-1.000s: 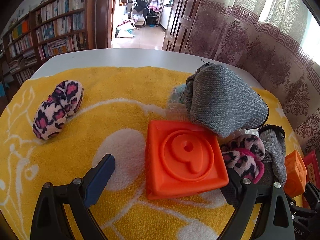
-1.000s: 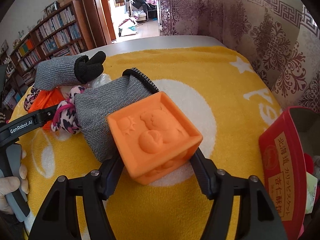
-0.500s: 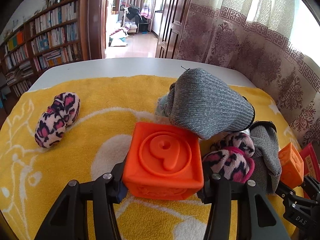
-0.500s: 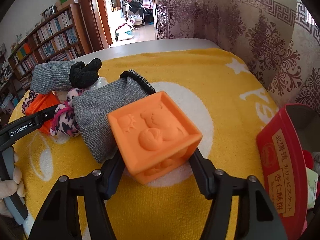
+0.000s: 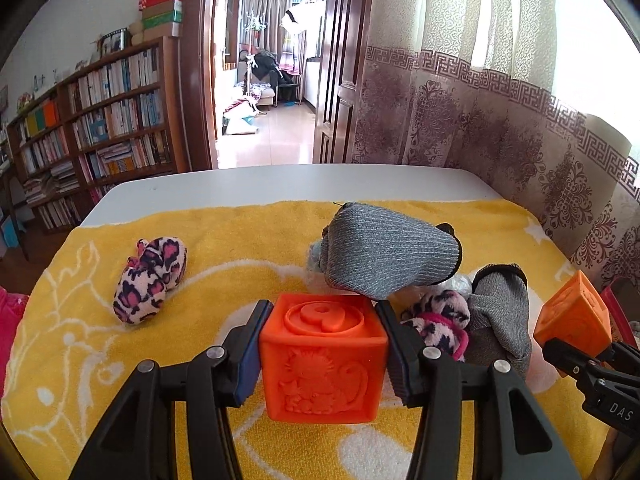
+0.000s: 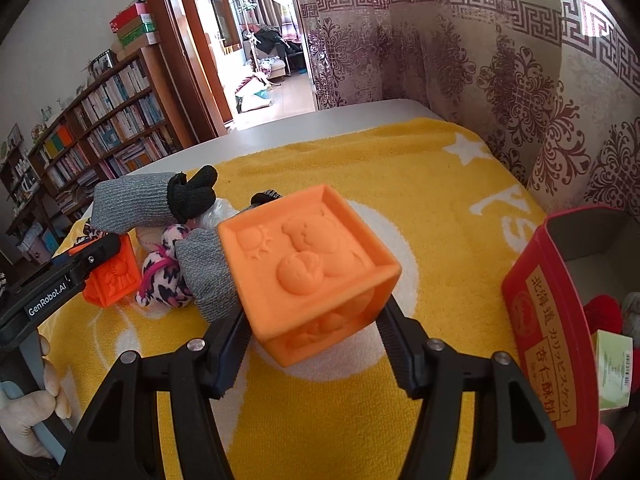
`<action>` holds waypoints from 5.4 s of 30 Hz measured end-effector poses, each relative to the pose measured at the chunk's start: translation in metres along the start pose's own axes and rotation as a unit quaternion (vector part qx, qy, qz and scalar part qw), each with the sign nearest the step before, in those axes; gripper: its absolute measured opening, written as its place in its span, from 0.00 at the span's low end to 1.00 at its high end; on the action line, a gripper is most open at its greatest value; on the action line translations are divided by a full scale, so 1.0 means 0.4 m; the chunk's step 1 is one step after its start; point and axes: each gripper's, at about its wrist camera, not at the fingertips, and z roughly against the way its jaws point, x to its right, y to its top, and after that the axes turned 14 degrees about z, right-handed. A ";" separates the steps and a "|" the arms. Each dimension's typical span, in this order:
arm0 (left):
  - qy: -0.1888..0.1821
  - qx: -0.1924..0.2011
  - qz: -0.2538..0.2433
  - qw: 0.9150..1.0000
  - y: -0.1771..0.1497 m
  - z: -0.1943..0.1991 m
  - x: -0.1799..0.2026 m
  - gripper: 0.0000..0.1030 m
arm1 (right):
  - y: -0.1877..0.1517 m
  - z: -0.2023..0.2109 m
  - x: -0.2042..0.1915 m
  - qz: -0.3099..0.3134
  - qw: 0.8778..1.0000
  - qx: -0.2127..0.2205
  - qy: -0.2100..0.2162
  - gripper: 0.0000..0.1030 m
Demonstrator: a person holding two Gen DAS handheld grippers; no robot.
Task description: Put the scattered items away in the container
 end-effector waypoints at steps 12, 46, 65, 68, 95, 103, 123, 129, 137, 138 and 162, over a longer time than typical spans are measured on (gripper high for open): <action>-0.016 0.023 0.004 1.000 0.022 0.046 0.009 0.52 | 0.002 0.011 0.017 -0.019 1.000 0.006 0.008 0.63; -0.112 -0.091 -0.045 0.988 0.030 0.033 -0.062 0.55 | 0.003 0.009 0.054 -0.042 0.999 0.003 0.021 0.63; -0.093 -0.076 -0.120 0.985 -0.009 0.010 -0.066 0.83 | 0.000 -0.001 0.056 -0.041 0.999 -0.005 0.026 0.63; -0.087 -0.090 -0.121 0.985 -0.026 -0.019 -0.060 0.83 | -0.002 -0.005 0.054 -0.040 0.999 -0.008 0.025 0.63; -0.136 -0.031 -0.070 0.988 0.017 0.128 0.048 0.68 | 0.021 0.139 0.086 -0.070 0.995 0.067 0.024 0.63; -0.177 -0.019 -0.089 0.980 -0.003 0.202 0.150 0.68 | -0.039 0.288 0.224 -0.116 0.988 0.088 -0.048 0.64; -0.218 -0.070 -0.170 0.959 -0.117 0.173 0.463 0.68 | -0.093 0.375 0.413 -0.168 0.967 0.126 -0.144 0.76; -0.241 -0.100 -0.179 0.949 -0.144 0.131 0.575 0.68 | -0.087 0.408 0.406 -0.154 0.965 0.149 -0.154 0.77; -0.267 -0.117 -0.189 0.938 -0.178 0.090 0.736 0.68 | -0.102 0.432 0.448 -0.182 0.958 0.164 -0.150 0.77; -0.268 -0.116 -0.190 0.937 -0.182 0.086 0.756 0.69 | -0.103 0.432 0.451 -0.183 0.958 0.164 -0.150 0.77; -0.249 -0.141 -0.106 0.952 -0.143 0.028 0.597 0.99 | -0.094 0.382 0.383 -0.155 0.968 0.143 -0.134 0.77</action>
